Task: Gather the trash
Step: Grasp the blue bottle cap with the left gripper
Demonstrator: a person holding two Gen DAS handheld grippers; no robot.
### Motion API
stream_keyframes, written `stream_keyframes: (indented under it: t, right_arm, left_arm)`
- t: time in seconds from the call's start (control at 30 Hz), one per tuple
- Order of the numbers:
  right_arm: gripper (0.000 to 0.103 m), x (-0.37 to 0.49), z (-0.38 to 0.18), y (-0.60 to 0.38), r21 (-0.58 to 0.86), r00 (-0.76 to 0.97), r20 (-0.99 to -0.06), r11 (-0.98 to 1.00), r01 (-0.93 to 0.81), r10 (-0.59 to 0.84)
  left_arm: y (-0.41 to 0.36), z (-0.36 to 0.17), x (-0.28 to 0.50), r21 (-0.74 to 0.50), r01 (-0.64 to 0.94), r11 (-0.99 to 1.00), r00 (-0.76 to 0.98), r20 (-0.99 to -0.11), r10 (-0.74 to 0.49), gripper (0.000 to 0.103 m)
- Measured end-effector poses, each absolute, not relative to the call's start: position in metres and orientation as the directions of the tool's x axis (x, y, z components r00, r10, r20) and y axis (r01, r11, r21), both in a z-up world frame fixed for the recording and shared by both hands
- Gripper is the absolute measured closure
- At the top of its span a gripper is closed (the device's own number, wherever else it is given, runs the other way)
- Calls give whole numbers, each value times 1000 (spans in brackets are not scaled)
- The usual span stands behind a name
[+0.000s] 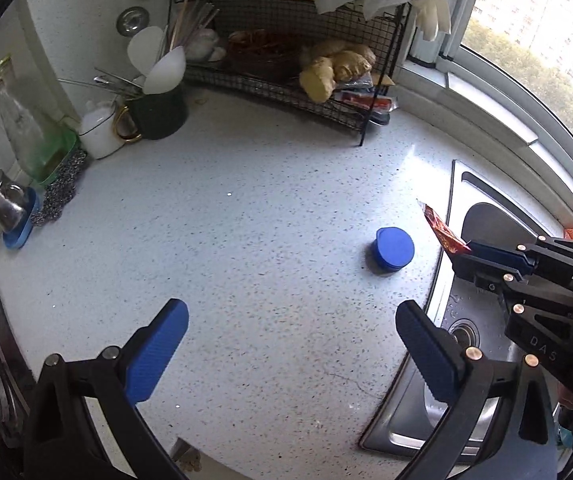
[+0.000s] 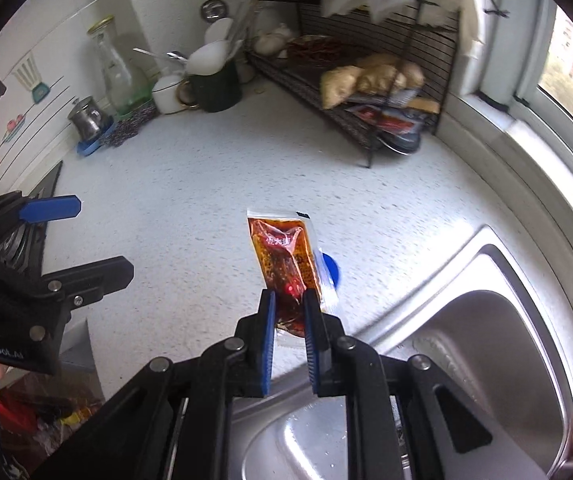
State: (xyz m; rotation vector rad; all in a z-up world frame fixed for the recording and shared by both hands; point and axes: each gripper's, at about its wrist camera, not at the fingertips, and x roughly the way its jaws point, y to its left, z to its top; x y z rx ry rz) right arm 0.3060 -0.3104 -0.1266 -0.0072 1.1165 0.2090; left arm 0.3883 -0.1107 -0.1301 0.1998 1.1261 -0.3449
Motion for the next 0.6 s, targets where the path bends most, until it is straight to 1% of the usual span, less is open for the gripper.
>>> stream_keyframes:
  t: [0.37, 0.6]
  right_arm:
    - [91, 317, -153, -348, 72, 414, -905, 994, -81, 99]
    - [91, 331, -172, -372, 87, 410, -907, 995, -39, 95]
  left_arm:
    - [-170, -178, 424, -59, 437, 898, 284, -938, -200, 0]
    - [-205, -215, 445, -49, 474, 879, 235, -955, -180, 0]
